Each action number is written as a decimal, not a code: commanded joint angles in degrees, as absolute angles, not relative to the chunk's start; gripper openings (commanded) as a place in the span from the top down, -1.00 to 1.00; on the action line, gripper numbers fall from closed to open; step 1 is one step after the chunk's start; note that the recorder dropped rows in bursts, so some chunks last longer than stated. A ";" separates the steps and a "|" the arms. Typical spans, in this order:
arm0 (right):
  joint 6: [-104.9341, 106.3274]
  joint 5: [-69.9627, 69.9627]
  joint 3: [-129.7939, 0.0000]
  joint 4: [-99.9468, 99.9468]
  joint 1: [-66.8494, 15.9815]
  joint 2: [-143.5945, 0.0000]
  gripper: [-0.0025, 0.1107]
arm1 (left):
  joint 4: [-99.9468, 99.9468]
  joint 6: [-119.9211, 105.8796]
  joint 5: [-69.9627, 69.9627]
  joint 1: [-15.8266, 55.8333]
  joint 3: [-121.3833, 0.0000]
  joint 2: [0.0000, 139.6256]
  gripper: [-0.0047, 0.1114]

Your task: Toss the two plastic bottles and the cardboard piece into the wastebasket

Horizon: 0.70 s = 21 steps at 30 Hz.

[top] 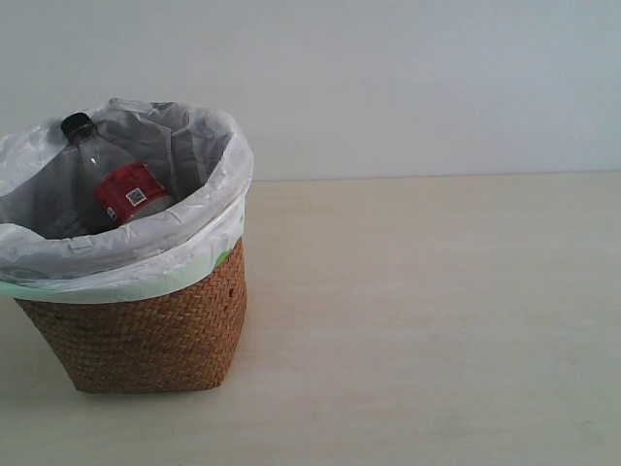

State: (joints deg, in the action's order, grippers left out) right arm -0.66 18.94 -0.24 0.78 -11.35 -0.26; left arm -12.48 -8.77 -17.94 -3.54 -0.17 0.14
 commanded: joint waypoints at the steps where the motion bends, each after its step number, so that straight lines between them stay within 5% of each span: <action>1: -0.42 18.68 0.00 0.77 -10.84 0.00 0.93 | -12.37 -8.27 -17.79 -3.73 0.00 0.00 0.82; 21: -1.04 18.66 0.00 0.77 -10.84 0.00 0.93 | -12.37 -8.27 -17.79 -3.73 0.00 0.00 0.82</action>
